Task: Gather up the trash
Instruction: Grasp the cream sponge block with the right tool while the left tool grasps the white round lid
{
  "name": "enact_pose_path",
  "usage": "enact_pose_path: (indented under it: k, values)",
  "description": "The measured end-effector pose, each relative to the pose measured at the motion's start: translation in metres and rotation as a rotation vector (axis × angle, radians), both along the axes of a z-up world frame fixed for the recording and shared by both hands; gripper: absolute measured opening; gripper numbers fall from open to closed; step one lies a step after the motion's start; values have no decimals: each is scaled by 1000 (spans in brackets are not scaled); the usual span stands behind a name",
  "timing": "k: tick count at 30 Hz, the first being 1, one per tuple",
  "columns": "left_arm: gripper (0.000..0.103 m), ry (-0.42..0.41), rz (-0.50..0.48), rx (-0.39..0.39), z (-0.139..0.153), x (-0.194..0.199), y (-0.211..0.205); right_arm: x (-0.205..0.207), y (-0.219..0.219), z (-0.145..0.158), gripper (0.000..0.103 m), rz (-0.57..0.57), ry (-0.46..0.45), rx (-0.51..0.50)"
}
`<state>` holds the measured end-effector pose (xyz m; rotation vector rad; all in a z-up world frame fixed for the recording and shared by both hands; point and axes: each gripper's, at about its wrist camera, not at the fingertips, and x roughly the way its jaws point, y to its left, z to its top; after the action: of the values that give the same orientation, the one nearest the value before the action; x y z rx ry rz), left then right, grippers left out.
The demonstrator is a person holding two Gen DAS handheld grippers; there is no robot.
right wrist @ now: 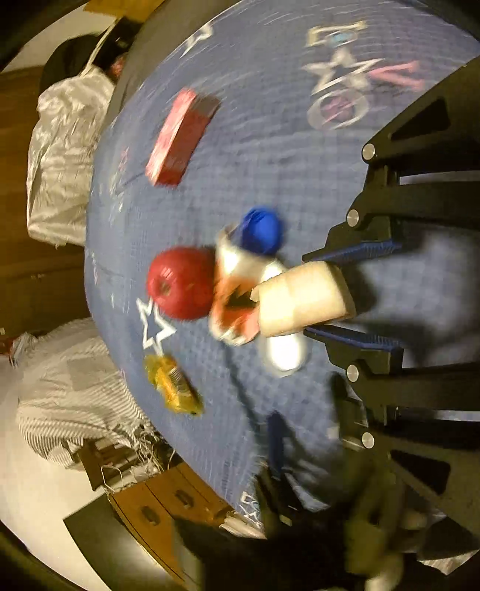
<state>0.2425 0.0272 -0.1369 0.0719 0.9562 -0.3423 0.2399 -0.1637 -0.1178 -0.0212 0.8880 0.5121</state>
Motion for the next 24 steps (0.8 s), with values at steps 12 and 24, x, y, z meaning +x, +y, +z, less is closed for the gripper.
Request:
enact_pose_path:
  k: [12, 24]
  values:
    - [68, 10, 34, 16, -6, 29, -19, -55, -49, -3, 38, -14, -11, -52]
    - [48, -3, 78, 50, -7, 31, -16, -22, -20, -5, 49, 26, -14, -116]
